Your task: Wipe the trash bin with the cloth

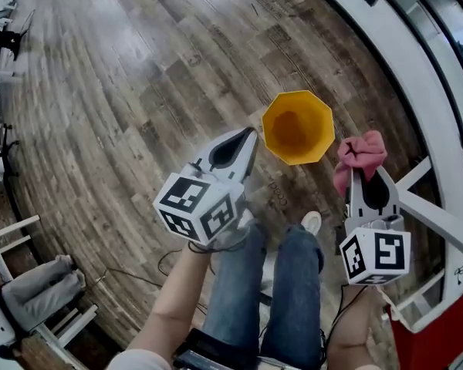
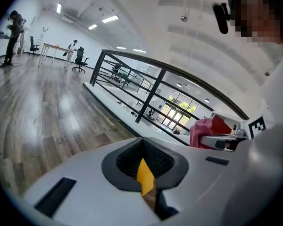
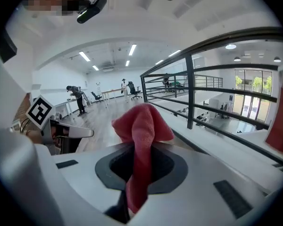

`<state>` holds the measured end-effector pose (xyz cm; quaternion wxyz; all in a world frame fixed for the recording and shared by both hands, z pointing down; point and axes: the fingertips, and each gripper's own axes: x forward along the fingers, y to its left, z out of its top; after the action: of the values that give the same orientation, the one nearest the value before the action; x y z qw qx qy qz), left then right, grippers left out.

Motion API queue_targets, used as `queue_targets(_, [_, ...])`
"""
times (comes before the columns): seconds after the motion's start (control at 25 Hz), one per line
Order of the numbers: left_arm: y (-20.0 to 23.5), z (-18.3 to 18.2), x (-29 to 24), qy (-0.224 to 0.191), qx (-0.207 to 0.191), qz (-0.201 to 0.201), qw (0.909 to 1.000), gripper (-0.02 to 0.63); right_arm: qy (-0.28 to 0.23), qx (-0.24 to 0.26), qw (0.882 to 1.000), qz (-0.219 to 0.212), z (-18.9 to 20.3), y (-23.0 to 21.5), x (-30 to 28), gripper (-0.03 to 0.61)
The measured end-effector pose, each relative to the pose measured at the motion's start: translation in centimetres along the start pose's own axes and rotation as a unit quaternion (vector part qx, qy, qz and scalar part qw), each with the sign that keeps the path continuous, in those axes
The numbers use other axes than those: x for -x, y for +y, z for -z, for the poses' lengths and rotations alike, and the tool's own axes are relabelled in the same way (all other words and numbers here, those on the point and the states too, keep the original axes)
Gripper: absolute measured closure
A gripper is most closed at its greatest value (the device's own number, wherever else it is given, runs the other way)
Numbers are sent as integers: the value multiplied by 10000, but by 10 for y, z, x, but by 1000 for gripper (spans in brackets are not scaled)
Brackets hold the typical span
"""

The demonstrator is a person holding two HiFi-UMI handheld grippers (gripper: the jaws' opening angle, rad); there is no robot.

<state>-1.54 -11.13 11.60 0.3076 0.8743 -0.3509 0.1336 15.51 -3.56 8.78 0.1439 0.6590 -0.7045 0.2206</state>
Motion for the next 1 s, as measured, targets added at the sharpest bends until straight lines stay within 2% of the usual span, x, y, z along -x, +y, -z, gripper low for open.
queue_targets(0.12, [-34, -53, 40, 68, -374, -73, 9992, 611, 175, -54, 9997, 137, -53, 17, 42, 528])
queue_targets(0.24, [-77, -99, 80, 206, -769, 102, 9968, 611, 150, -374, 9990, 215, -105, 33, 88, 528])
queue_targets(0.48, [-164, -147, 160, 381, -847, 264, 9953, 611, 153, -541, 9973, 466, -179, 63, 190, 528])
queue_targets(0.6, [-200, -171, 190, 253, -1125, 221, 9931, 611, 81, -537, 9977, 418, -204, 74, 231, 528])
queue_targets(0.76, [-238, -206, 220, 45, -1233, 176, 9922, 611, -70, -328, 9982, 494, -237, 79, 277, 528])
queue_targets(1.0, [-249, -235, 232, -114, -1338, 74, 9909, 611, -282, -362, 9970, 621, -254, 75, 302, 528])
